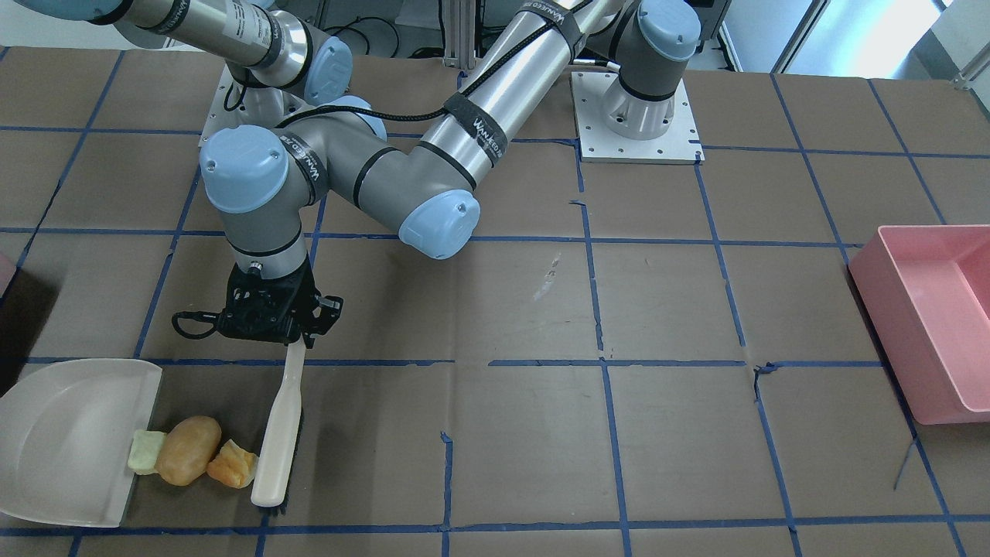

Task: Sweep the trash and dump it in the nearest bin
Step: 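Sweep the bread and potato scraps into the dustpan with the left gripper's brush, then brush the remaining scraps further into the dustpan with the left gripper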

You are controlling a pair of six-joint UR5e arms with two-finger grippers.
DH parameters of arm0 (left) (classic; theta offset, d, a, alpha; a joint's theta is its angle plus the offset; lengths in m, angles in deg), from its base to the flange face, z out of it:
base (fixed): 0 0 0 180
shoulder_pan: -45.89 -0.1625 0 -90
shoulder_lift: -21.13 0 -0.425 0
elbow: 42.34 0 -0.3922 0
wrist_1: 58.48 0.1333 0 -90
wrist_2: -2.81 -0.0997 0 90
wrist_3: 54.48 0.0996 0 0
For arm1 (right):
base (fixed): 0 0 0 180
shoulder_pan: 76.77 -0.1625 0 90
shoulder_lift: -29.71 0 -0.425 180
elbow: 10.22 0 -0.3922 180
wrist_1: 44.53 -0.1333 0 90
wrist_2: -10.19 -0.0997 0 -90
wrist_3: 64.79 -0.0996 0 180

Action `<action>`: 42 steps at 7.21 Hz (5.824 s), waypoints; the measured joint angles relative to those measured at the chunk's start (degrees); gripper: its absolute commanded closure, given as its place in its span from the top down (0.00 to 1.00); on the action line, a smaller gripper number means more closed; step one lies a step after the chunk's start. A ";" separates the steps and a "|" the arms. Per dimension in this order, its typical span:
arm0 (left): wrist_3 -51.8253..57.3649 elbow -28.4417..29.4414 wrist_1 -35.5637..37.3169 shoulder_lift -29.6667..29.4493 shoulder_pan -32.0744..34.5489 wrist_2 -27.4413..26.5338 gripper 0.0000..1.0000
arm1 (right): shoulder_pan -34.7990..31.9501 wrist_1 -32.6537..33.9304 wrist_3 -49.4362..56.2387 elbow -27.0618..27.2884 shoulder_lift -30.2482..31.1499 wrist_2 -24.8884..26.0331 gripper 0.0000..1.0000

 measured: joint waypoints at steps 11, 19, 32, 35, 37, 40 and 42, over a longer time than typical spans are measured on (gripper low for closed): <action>-0.73 12.42 -3.51 -9.94 1.87 0.45 0.01 | 0.00 -0.15 -0.53 0.47 0.09 -0.06 0.00; -0.06 16.74 -3.57 -11.96 6.53 0.52 0.01 | 0.00 -0.37 -1.21 0.51 0.16 -0.17 0.00; -1.73 22.79 -2.74 -15.12 10.75 1.48 0.01 | -0.62 -3.39 -2.27 1.19 0.24 -4.87 0.00; 0.42 21.31 -2.75 -14.45 10.31 1.44 0.01 | -0.57 -3.40 -2.26 1.19 0.22 -4.90 0.00; 1.34 20.83 -2.99 -13.55 8.64 1.54 0.01 | -0.54 -3.41 -2.26 1.19 0.20 -4.90 0.00; 2.03 18.35 -2.97 -12.51 5.47 1.54 0.01 | -0.53 -3.41 -2.26 1.19 0.19 -4.90 0.00; 1.98 16.99 -3.03 -11.39 4.18 1.60 0.01 | -0.53 -3.40 -2.26 1.19 0.19 -4.90 0.00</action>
